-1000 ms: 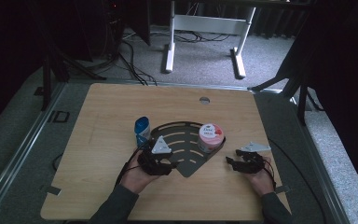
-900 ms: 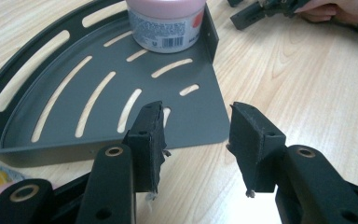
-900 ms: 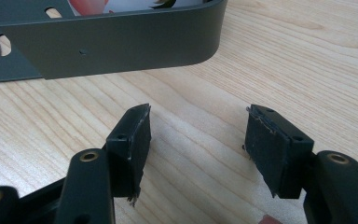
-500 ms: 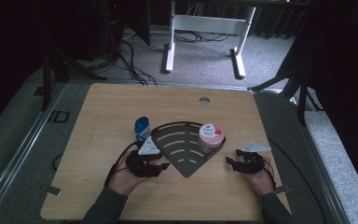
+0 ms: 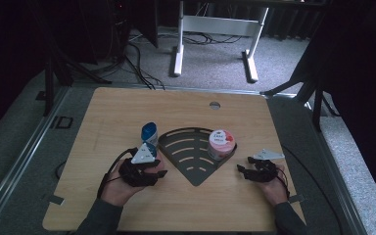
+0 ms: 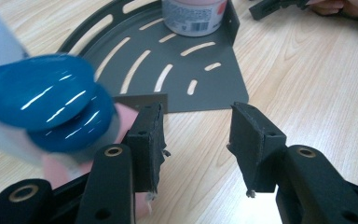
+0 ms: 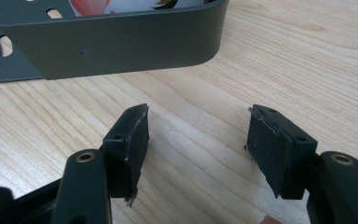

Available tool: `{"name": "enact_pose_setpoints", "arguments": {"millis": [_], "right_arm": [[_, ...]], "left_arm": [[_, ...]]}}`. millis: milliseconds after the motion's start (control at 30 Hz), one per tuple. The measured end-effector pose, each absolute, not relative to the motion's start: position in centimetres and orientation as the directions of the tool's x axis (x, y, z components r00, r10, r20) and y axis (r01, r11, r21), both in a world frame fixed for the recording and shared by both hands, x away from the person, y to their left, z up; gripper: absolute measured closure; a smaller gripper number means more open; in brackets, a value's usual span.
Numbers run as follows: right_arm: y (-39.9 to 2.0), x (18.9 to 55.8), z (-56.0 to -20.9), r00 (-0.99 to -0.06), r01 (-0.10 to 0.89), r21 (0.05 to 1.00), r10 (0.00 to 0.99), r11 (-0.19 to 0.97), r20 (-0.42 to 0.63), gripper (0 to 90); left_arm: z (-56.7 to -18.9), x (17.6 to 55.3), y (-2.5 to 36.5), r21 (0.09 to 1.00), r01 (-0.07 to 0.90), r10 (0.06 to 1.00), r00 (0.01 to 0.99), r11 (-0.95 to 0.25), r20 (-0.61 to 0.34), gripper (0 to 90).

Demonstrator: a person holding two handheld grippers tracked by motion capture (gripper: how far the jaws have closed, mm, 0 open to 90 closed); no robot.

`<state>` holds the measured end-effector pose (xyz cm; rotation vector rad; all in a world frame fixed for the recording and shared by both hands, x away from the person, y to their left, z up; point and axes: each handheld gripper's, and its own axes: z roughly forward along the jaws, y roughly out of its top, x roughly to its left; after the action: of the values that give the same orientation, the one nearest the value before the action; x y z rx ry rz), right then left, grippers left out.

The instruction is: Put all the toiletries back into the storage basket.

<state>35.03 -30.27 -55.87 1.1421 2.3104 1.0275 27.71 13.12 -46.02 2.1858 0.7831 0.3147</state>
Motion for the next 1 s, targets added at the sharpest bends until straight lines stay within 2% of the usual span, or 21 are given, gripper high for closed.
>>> {"name": "enact_pose_setpoints", "arguments": {"millis": [667, 1000], "right_arm": [[-30.3, 35.0, -55.9, -0.608, 0.529, 0.744, 0.794, 0.409, -0.005, 38.0], [-30.3, 35.0, -55.9, -0.610, 0.528, 0.743, 0.793, 0.412, -0.006, 37.5]], "left_arm": [[-45.7, 27.9, 16.8, 0.719, 0.496, 0.685, 0.728, -0.486, -0.039, 54.2], [-45.7, 29.2, 16.7, 0.708, 0.522, 0.710, 0.703, -0.475, -0.042, 42.5]]}}
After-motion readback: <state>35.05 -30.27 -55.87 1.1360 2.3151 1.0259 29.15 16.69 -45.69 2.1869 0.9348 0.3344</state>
